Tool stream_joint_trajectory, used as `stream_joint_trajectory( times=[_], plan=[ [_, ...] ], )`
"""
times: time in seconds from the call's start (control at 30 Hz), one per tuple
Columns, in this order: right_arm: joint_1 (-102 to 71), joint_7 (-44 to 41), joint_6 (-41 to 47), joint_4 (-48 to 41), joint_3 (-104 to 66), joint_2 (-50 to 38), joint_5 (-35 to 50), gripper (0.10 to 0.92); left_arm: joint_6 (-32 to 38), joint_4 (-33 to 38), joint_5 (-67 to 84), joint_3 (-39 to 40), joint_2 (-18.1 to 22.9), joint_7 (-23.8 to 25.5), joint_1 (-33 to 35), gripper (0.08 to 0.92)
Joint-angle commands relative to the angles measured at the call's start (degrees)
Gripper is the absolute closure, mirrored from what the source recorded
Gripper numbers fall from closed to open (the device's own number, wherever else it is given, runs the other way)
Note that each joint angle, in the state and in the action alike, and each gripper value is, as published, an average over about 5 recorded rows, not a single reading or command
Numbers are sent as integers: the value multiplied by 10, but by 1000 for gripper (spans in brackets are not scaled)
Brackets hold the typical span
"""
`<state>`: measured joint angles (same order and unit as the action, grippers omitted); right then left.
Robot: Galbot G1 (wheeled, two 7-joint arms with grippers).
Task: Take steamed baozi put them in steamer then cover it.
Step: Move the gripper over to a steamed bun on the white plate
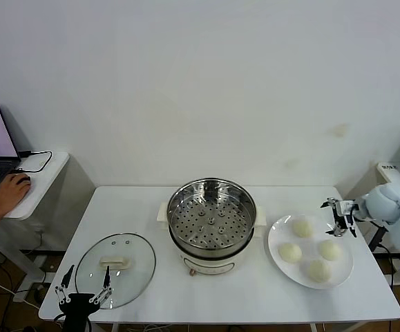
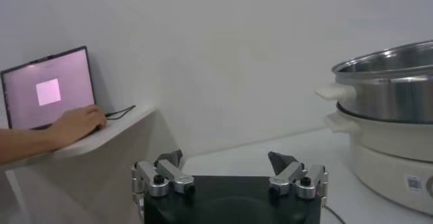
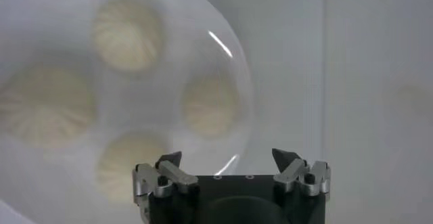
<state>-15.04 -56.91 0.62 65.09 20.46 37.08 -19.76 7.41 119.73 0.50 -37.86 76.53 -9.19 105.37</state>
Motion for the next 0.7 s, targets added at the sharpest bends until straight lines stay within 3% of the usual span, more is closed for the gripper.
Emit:
stream_joint_trajectory(
  times=[0.03,0.7],
  plan=[
    [46,-24,-6,-51,61,33,3,203,0,0,-1,-3,0,-1,0,177],
    [47,-1,-7,-114,69,104,-32,203,6,-6,1,-13,-1,0,-2,177]
  ],
)
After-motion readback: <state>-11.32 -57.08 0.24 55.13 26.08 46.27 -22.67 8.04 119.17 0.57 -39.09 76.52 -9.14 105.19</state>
